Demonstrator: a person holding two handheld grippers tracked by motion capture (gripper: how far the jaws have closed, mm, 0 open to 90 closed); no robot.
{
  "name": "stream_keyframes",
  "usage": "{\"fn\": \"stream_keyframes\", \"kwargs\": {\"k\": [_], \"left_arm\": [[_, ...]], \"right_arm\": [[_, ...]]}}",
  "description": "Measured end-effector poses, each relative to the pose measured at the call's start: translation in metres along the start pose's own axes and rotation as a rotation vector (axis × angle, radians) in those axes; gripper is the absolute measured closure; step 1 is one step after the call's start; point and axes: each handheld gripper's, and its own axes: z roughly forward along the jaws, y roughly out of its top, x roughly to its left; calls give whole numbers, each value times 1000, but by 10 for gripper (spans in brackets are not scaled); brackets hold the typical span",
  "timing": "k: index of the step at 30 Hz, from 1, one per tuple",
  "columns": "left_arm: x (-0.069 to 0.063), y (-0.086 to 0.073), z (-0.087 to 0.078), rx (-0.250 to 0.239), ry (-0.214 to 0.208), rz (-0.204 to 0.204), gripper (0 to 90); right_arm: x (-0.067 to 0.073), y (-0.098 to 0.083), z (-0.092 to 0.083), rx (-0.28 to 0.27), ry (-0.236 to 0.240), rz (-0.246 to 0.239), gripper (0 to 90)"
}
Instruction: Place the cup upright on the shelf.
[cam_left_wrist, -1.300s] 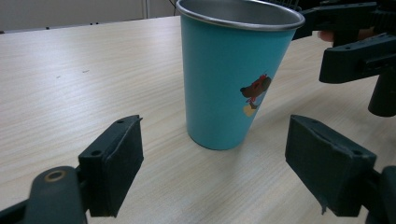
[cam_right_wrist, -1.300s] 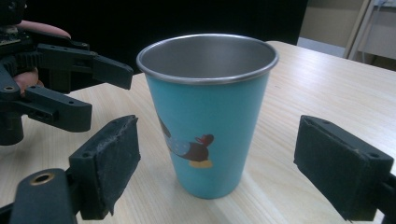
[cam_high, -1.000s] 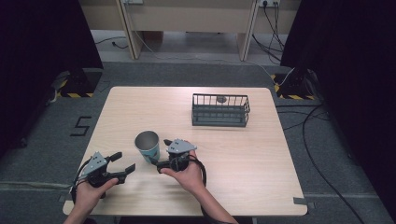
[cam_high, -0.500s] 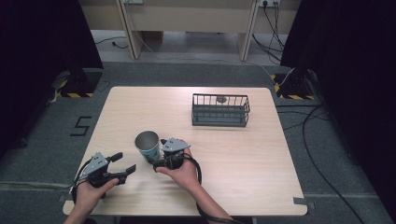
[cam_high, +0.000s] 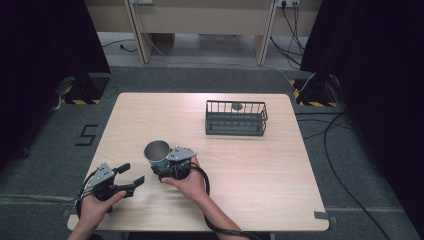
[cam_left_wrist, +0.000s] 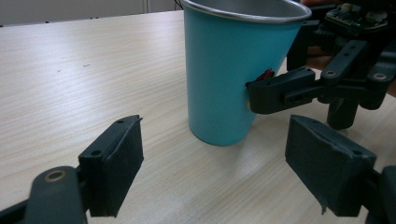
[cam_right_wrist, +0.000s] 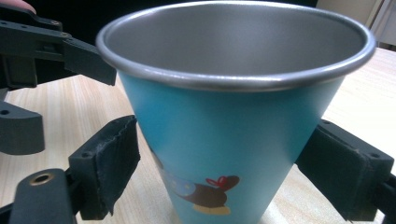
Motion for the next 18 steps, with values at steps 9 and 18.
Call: {"fn": "stream_keyframes", "kwargs": {"k": [9,18], "left_arm": [[1,0,0,-1,2,-5,186],[1,0,0,1,2,-5,186]], "right_arm": [[-2,1,8,1,5,-6,157],[-3,1,7,-21,6,7,195]]}}
